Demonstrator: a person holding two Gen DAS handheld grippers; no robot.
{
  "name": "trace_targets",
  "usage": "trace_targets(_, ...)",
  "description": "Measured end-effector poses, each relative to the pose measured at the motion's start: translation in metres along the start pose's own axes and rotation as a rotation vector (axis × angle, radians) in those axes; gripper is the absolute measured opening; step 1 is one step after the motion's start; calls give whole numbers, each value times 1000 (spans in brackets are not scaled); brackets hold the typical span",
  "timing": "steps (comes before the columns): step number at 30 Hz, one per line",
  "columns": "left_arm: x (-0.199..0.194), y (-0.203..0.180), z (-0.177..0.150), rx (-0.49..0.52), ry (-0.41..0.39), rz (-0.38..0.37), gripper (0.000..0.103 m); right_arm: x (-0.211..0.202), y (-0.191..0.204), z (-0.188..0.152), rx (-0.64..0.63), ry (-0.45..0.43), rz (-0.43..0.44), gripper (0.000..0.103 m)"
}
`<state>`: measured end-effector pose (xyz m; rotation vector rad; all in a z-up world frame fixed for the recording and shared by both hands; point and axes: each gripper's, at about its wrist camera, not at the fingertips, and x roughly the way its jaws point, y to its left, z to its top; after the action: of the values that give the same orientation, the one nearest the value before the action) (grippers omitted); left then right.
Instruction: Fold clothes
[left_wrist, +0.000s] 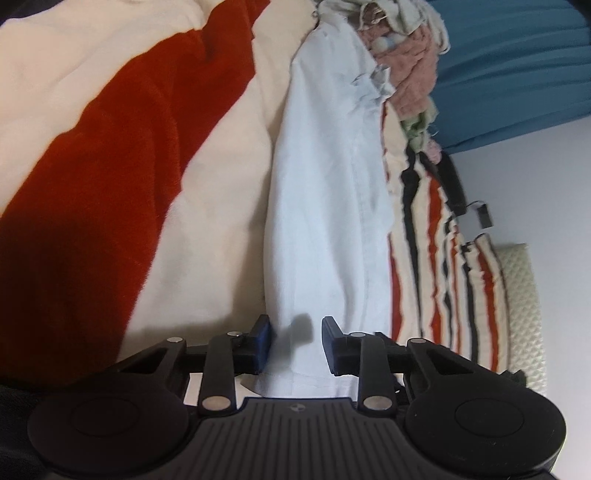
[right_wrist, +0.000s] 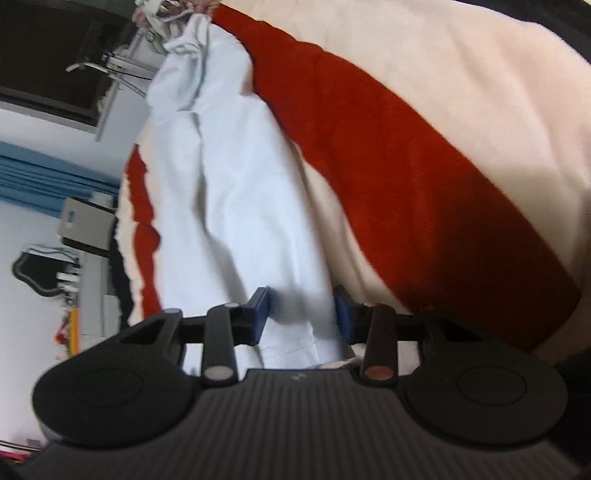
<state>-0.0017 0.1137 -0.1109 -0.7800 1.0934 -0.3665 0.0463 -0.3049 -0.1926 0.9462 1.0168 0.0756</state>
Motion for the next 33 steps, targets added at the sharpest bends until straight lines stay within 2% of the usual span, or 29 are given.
trace_targets(2,1,1,-2,7,17,22,37,7,4,-2,-31,29,-2,43)
trace_targets(5,11,-2,-3,25,28,32,39,15,8,-5,-54,98,53,42)
trace_targets(6,13,-4,-3,33,28,36,39,15,10,-5,-59,96,55,41)
trace_targets(7,13,-4,-3,36,25,38,38,13,10,-5,-56,86,59,28)
trace_targets(8,14,-3,-4,34,21,34,33,10,9,-4,-45,82,78,16)
trace_targets(9,13,-2,-5,29,17,23,29,8,8,-4,-41,79,97,15)
trace_targets(11,18,-5,-1,7,8,-11,8,1,10,-5,-46,69,134,12)
trace_targets(16,1,-12,7,-48,-55,-134,7,-23,19,1,-44,7,197,10)
trace_targets(20,-29,-31,17,-57,-120,-229,4,-55,49,18,-97,-72,282,10)
trace_targets(25,-90,-69,29,-11,-228,-322,4,-110,87,37,-187,-159,368,10)
trace_targets(29,-112,-97,12,41,-277,-317,3,-142,99,33,-255,-188,394,10)
trace_targets(33,-120,-92,-28,67,-245,-267,3,-155,81,4,-293,-156,349,10)
